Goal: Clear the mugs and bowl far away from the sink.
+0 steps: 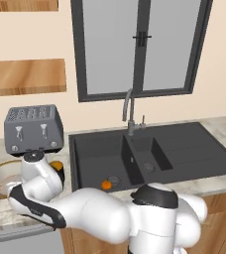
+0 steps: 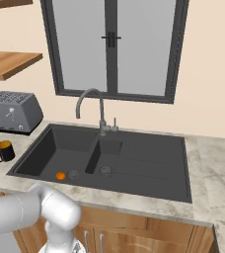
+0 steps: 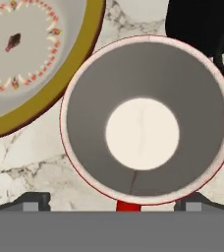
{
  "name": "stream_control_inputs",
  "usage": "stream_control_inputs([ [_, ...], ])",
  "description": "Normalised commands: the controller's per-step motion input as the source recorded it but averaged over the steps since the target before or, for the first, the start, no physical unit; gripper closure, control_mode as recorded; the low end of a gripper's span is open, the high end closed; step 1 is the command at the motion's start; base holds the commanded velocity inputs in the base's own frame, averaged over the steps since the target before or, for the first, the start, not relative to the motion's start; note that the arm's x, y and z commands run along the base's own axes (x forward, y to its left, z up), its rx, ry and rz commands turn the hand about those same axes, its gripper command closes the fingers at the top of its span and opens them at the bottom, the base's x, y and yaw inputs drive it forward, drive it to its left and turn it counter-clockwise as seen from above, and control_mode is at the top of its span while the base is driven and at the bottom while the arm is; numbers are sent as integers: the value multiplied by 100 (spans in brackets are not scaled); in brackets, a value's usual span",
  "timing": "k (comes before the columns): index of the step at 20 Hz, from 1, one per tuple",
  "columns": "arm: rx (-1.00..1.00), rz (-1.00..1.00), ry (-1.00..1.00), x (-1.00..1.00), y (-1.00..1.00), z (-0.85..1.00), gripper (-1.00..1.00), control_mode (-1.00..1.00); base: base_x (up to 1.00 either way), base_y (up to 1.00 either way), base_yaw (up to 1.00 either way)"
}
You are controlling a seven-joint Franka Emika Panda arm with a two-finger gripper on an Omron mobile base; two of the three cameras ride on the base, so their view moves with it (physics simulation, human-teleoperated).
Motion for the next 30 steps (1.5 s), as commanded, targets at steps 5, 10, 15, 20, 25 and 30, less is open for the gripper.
stream_control_inputs([
  [5, 0, 0, 0, 0, 7, -13, 100, -100, 0, 0, 0],
  [10, 1, 0, 0, 0, -1, -5, 100, -100, 0, 0, 0],
  [15, 0, 4, -3, -11, -9, 14, 100, -100, 0, 0, 0],
  [20, -1, 8, -19, -89, -44, 87, 100, -100, 0, 0, 0],
  [25, -7, 7, -7, -75, -92, 89, 100, -100, 0, 0, 0],
  [30, -1, 10, 0, -27, -100, 39, 100, -100, 0, 0, 0],
])
